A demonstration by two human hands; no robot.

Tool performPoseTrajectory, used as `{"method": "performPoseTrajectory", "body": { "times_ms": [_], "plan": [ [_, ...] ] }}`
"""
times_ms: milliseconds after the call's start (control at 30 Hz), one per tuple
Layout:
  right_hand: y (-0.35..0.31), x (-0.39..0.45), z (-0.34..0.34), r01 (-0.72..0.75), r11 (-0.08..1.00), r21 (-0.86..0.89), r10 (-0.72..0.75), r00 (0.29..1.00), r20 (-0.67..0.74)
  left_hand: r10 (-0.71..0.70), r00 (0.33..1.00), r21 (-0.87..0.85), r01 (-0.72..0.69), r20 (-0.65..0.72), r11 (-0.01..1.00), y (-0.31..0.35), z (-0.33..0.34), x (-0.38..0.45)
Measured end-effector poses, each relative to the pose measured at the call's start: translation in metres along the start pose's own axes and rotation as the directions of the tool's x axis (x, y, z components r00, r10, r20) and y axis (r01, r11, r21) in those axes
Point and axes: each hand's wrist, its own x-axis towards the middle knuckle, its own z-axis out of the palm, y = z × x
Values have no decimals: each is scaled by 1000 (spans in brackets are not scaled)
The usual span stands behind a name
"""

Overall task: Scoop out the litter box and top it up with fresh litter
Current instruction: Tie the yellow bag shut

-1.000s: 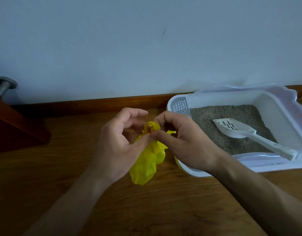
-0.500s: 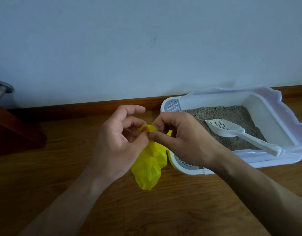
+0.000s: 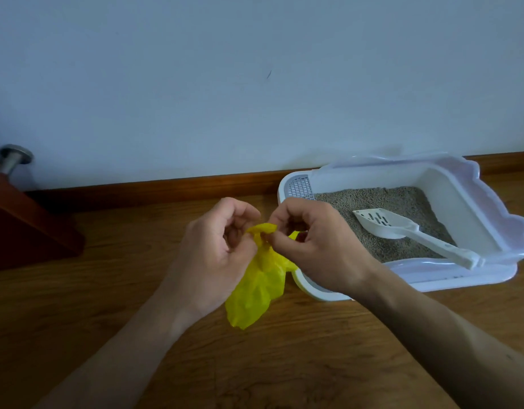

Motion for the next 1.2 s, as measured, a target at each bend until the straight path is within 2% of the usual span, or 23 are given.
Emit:
{"method": "performPoseTrajectory", "body": {
  "times_ms": [67,133,233,400,567,667,900,1067,1200],
  "plan": [
    [-3,0,-2,-1,994,108,3,1000,-20,78,997,-5,-78,-17,997,10,-3,-1],
    [-6,2,-5,30,992,122,-27,999,-24,141,989,-41,-142,-39,989,17,-5,0],
    [-7,1,-7,67,996,-61,-66,998,19,104,994,-39,-103,19,994,18,-4,2],
    [-5,3,-14,65,989,-135,-66,998,-2,115,992,-35,-114,47,993,16,-6,11],
    [-10,5,-13,81,995,-50,-81,997,-12,100,993,-34,-98,56,995,15,-4,9],
    [-11,8,-15,93,996,6,-93,996,-10,94,994,34,-96,58,995,12,-8,15],
    [-5,28,-25,108,994,-11,-108,994,12,143,988,60,-146,53,987,16,-12,40],
    [-29,40,-45,64,997,53,-64,998,7,113,992,105,-118,50,987,49,-23,54],
    [-92,39,-77,4,997,72,-6,1000,24,34,996,110,-43,83,993,115,-48,55]
  ]
}}
